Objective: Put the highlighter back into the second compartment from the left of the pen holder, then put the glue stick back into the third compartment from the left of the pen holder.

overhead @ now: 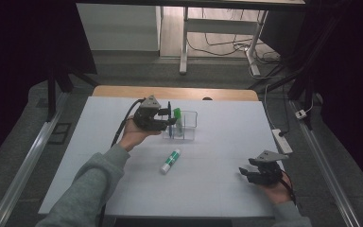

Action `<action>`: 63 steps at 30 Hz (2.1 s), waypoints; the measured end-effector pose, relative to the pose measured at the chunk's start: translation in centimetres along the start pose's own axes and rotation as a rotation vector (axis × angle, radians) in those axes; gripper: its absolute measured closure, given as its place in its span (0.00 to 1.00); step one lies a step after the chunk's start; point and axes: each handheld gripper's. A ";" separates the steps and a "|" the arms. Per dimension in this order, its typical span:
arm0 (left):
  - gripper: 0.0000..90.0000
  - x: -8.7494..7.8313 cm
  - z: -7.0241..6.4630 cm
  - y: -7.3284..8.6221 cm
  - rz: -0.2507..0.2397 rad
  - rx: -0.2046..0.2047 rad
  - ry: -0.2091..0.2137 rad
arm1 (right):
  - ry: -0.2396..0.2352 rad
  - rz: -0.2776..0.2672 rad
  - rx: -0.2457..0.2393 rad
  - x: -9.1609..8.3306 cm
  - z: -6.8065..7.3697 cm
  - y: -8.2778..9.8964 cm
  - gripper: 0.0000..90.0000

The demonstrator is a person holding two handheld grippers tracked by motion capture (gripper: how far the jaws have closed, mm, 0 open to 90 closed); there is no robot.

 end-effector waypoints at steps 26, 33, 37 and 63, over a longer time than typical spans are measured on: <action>0.46 -2.8 -2.6 4.6 0.142 0.032 -0.015 | 0.000 -0.003 -0.004 -0.1 0.1 -0.1 0.46; 0.44 -2.7 -2.9 5.0 0.166 0.017 -0.003 | 0.000 -0.002 -0.002 -0.1 0.1 -0.1 0.47; 0.43 -2.7 -3.2 5.2 0.180 0.008 0.003 | 0.001 -0.002 -0.005 -0.1 0.1 -0.1 0.46; 0.38 -0.5 -4.0 6.3 0.334 -0.037 0.050 | 0.003 0.001 -0.005 0.0 0.2 -0.1 0.46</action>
Point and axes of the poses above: each handheld gripper's, and its own axes: x roughly forward along the jaws, y roughly out of its underside, z roughly to its left, and after that the axes turned 8 degrees about -x, right-handed
